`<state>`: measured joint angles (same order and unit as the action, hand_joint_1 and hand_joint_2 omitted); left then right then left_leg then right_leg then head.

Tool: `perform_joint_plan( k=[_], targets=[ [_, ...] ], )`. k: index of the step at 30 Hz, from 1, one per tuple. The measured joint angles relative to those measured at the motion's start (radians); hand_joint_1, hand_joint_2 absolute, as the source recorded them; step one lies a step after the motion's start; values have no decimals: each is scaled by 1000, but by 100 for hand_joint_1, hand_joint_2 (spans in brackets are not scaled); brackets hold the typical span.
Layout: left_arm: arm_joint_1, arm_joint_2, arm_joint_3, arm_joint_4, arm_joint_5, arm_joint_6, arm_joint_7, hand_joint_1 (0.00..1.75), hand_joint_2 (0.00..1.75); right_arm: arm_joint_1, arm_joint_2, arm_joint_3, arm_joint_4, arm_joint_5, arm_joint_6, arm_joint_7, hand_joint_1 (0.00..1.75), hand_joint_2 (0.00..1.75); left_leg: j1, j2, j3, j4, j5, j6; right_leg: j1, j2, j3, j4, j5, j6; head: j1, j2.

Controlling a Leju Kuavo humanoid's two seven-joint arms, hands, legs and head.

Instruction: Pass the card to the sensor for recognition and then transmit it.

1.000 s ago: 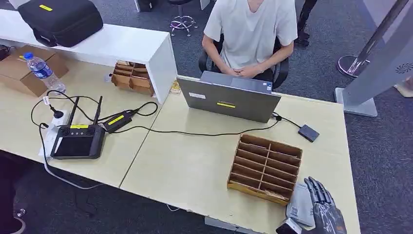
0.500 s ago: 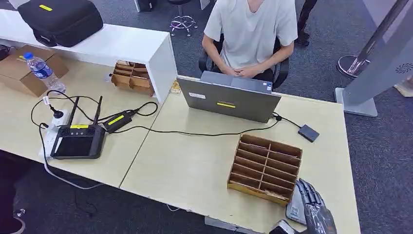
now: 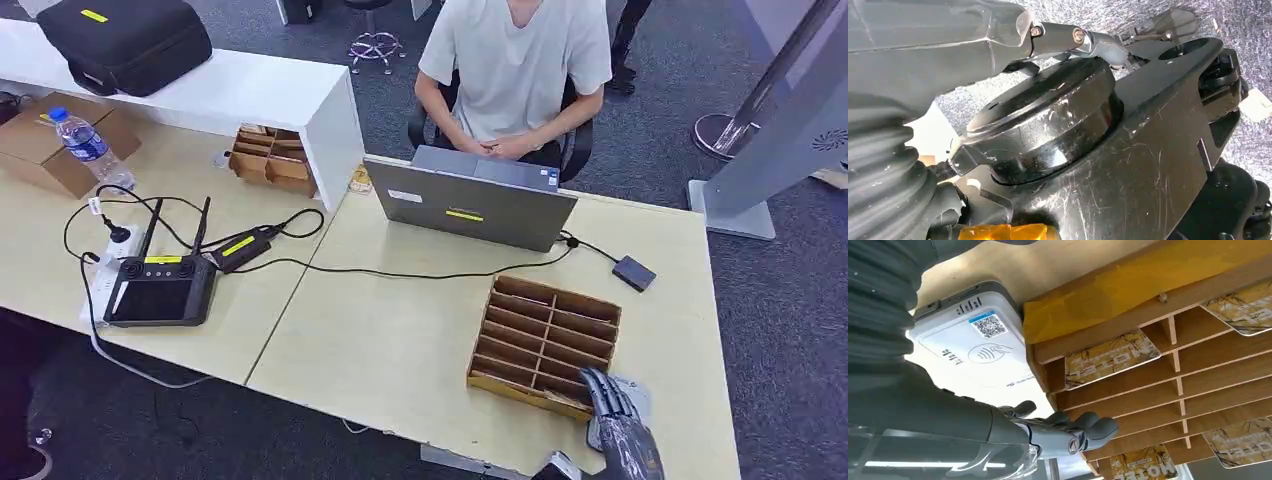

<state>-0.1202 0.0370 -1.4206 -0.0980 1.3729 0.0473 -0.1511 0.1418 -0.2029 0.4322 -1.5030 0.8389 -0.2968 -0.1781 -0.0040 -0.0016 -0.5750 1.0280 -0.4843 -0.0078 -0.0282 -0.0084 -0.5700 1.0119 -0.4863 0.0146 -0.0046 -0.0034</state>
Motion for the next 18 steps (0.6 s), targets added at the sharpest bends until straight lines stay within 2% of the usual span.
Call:
perform_joint_plan(
  k=[1, 2, 18],
  targets=[
    [0, 0, 0, 0, 0, 0, 0, 0, 175, -1, 1, 2, 2, -2, 0, 0, 0, 175, 0, 0, 0, 0, 0, 0, 0, 0, 0, 0, 0, 0, 0, 0],
    [0, 0, 0, 0, 0, 0, 0, 0, 175, -2, 2, 3, 3, -2, 0, 0, 175, 175, 0, 0, 0, 0, 0, 0, 0, 0, 0, 0, 0, 0, 0, 0],
    [0, 0, 0, 0, 3, 0, 0, 0, 175, -37, 4, 12, 7, -25, -7, -11, 175, 175, 0, 1, 2, 0, 0, 0, 0, 1, 1, 0, 0, 0, 0, 0]
  ],
)
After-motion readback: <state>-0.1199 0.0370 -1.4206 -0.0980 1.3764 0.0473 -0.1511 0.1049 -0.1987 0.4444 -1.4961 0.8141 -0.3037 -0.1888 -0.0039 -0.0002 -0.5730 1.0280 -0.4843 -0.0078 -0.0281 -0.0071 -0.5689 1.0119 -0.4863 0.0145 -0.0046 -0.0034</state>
